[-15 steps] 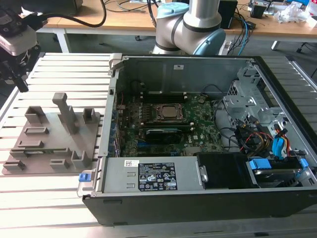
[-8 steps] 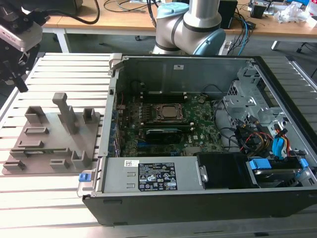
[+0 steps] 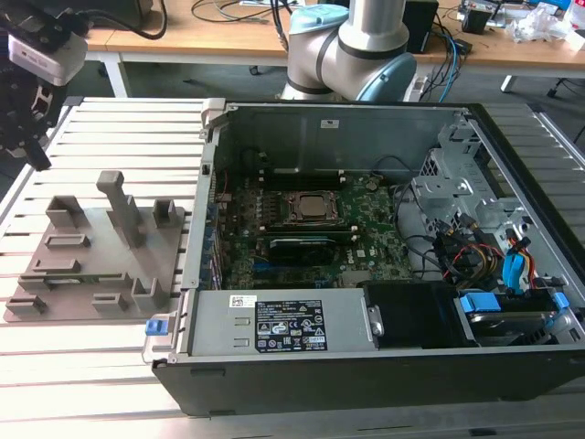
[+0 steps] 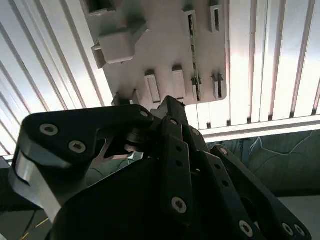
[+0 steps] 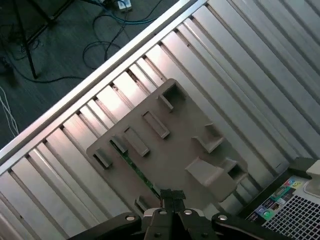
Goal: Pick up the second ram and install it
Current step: 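Pick up the second ram and move it above second insertion slot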
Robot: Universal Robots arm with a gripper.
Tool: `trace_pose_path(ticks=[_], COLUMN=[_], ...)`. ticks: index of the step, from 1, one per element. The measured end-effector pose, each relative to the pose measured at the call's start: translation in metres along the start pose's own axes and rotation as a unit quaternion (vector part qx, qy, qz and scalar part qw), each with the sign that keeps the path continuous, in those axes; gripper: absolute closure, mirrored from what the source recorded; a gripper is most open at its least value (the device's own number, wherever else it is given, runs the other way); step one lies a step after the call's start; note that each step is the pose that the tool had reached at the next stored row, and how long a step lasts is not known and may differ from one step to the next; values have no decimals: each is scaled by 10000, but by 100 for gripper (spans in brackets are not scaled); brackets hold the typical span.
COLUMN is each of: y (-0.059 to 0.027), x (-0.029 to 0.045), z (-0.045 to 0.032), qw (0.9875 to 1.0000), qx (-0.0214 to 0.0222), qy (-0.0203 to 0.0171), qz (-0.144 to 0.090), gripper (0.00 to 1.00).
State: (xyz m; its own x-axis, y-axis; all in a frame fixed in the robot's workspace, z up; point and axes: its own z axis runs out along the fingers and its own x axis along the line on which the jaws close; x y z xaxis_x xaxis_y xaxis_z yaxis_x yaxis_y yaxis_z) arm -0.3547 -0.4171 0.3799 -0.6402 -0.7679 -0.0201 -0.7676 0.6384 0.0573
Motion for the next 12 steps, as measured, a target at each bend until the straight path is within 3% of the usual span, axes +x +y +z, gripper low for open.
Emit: trace_pose_path(ticks=[2,5,8,9,12], y=[0,0,0,0,0], x=[0,0,0,0,0], z=[0,0,0,0,0], qw=[9995,9984,9957,9941,9910], qx=[-6,-12,-19,-22,-27], qy=[18,32,53,62,77], qz=[-304,-564,-922,-1082,-1335], gripper=[89,89,89,89,89])
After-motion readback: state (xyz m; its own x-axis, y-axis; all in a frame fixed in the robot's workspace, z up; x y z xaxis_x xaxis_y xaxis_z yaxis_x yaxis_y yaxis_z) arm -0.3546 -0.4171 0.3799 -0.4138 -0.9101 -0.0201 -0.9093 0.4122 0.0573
